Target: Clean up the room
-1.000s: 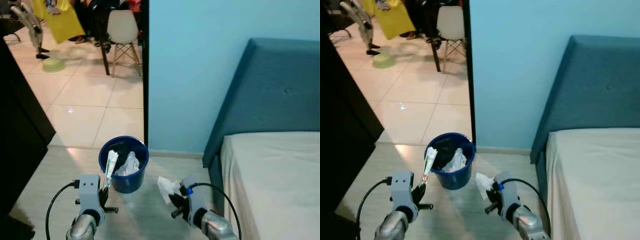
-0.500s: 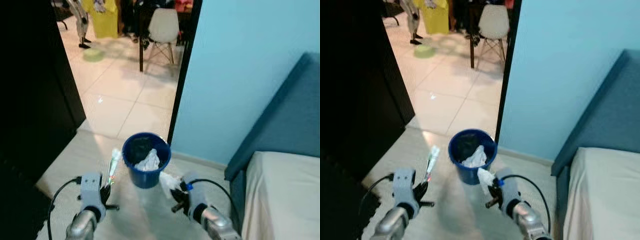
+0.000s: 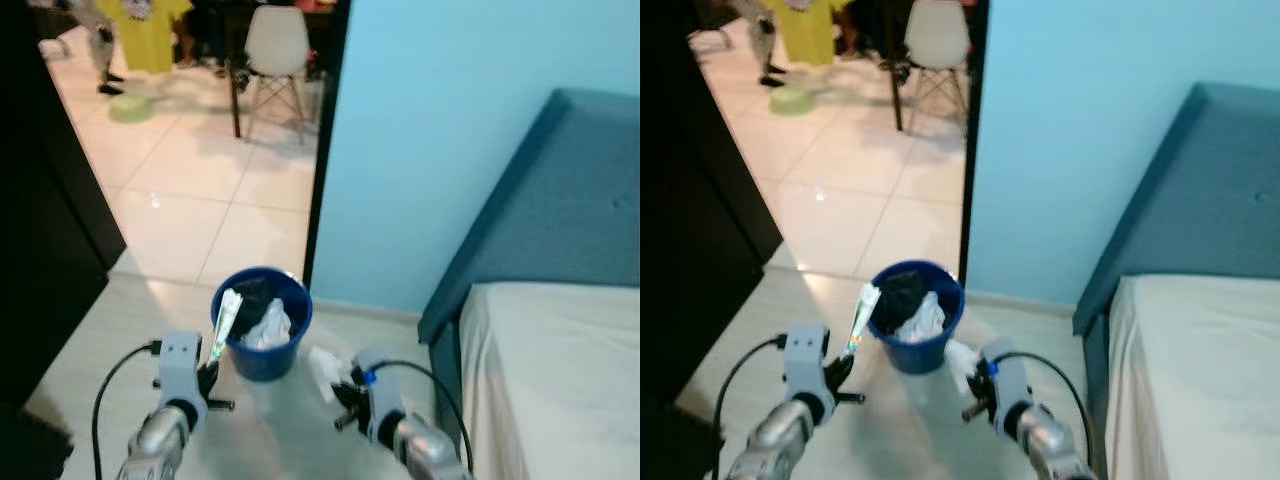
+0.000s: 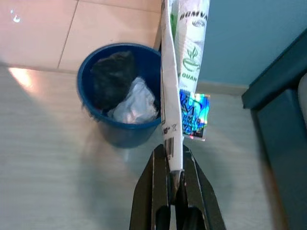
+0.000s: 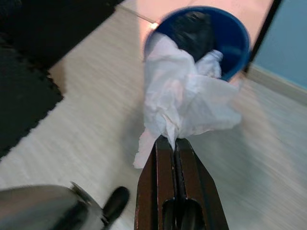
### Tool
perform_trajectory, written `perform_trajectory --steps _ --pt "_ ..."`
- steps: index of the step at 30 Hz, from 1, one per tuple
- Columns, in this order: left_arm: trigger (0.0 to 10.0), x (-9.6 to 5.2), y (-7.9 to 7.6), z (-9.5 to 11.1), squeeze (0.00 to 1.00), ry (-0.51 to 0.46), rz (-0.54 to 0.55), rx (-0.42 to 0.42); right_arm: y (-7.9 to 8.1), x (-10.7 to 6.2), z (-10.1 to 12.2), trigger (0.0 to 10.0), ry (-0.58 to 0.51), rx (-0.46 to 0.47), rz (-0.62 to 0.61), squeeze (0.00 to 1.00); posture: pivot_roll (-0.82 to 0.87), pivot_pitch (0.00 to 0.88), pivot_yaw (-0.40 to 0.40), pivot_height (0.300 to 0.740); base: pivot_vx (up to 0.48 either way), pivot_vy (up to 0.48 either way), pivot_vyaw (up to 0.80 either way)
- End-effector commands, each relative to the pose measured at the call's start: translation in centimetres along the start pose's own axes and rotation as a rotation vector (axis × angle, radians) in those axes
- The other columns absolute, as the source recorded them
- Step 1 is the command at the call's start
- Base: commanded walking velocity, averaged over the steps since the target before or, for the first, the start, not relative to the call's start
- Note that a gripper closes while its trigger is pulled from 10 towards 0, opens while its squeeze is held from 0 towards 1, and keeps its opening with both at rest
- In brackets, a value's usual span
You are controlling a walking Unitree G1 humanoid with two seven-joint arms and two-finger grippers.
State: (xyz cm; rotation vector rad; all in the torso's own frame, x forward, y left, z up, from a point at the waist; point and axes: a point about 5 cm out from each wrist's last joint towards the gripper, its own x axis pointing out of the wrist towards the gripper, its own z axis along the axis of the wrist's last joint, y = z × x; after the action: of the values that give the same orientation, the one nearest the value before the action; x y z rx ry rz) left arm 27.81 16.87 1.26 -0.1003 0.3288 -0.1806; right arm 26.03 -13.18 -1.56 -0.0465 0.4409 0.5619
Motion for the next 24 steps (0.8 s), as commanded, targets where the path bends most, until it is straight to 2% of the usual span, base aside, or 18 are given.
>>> perform_trajectory --steps 1,6,19,24 --pt "10.0 -0.2 -0.1 -1.0 0.0 0.051 -0.009 -0.004 0.0 -0.1 -0.2 10.0 0.005 0.004 -0.006 0.0 -0.06 0.138 -0.061 0.74 0.352 0.0 0.0" --pt "10.0 0.3 -0.4 -1.3 0.0 0.103 -0.047 0.006 0.0 -0.1 -0.2 10.0 0.002 -0.002 -0.007 0.0 -0.07 0.137 -0.06 0.74 0.354 0.0 0.0" --pt "10.0 0.9 -0.9 -1.1 0.0 0.128 -0.066 0.024 -0.1 -0.2 -0.2 10.0 0.0 -0.002 -0.018 0.0 -0.08 0.136 -0.059 0.74 0.359 0.0 0.0" --pt "10.0 1.0 -1.4 -1.4 0.0 0.158 -0.113 0.033 -0.1 -0.2 -0.3 10.0 0.009 -0.008 -0.007 0.0 -0.08 0.138 -0.061 0.74 0.358 0.0 0.0"
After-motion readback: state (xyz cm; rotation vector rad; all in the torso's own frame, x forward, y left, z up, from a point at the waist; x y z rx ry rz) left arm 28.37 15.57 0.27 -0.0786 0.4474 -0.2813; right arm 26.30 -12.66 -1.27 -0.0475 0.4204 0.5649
